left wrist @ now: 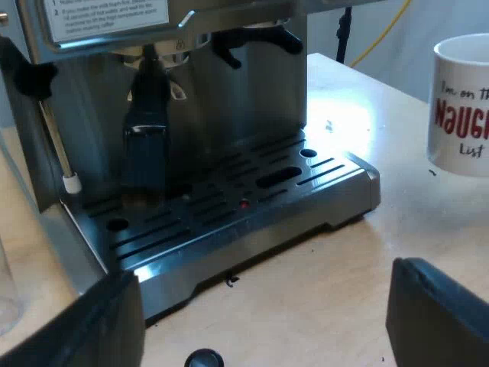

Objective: Place mug into machine

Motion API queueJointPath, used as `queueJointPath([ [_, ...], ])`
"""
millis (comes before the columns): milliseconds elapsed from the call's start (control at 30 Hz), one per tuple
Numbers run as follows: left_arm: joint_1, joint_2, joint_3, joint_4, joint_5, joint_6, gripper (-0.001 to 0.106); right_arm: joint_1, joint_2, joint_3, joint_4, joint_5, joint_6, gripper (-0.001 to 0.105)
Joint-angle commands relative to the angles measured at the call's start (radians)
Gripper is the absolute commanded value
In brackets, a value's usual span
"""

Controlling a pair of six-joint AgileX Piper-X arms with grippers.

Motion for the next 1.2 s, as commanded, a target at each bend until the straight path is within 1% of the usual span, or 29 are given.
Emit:
queueJointPath([
  [33, 0.033, 0.019, 0.000, -0.026, 0.063, 0.013, 0.067, 0.033, 0.024, -0.029, -0.098, -0.023, -0.014, 0.000],
  [167, 0.072, 0.033, 0.000, -0.026, 0.121, 0.031, 0.067, 0.156, 0.119, -0.035, -0.195, 0.081, -0.014, 0.000],
  [200, 0.073, 0.033, 0.000, -0.026, 0.124, 0.034, 0.067, 0.199, 0.149, -0.035, -0.228, 0.118, -0.014, 0.000],
  [267, 0.073, 0.033, 0.000, -0.024, 0.124, 0.034, 0.067, 0.228, 0.175, -0.035, -0.251, 0.138, -0.014, 0.000],
  [300, 0.073, 0.033, 0.000, -0.023, 0.124, 0.034, 0.067, 0.258, 0.214, -0.035, -0.301, 0.165, -0.014, 0.000],
  [400, 0.073, 0.033, 0.003, 0.012, 0.124, 0.034, 0.067, 0.321, 0.319, -0.035, -0.418, 0.199, -0.012, 0.000],
  [433, 0.073, 0.033, 0.004, 0.015, 0.124, 0.034, 0.067, 0.326, 0.331, -0.035, -0.439, 0.204, -0.007, 0.000],
  [467, 0.073, 0.033, 0.004, 0.020, 0.124, 0.034, 0.067, 0.341, 0.368, -0.035, -0.484, 0.220, 0.016, 0.000],
  [633, 0.073, 0.033, 0.004, 0.024, 0.124, 0.034, 0.067, 0.358, 0.506, -0.035, -0.658, 0.220, 0.117, 0.000],
  [700, 0.073, 0.033, 0.004, 0.022, 0.124, 0.034, 0.067, 0.358, 0.562, -0.035, -0.730, 0.257, 0.142, 0.000],
  [800, 0.073, 0.033, 0.004, 0.022, 0.124, 0.034, 0.067, 0.358, 0.613, -0.035, -0.804, 0.269, 0.146, 0.000],
  [933, 0.073, 0.033, 0.004, 0.022, 0.124, 0.034, 0.067, 0.358, 0.655, -0.051, -0.822, 0.269, 0.146, 0.000],
  [1200, 0.073, 0.033, 0.004, 0.022, 0.124, 0.034, 0.067, 0.358, 0.755, -0.137, -0.823, 0.269, 0.146, 0.000],
])
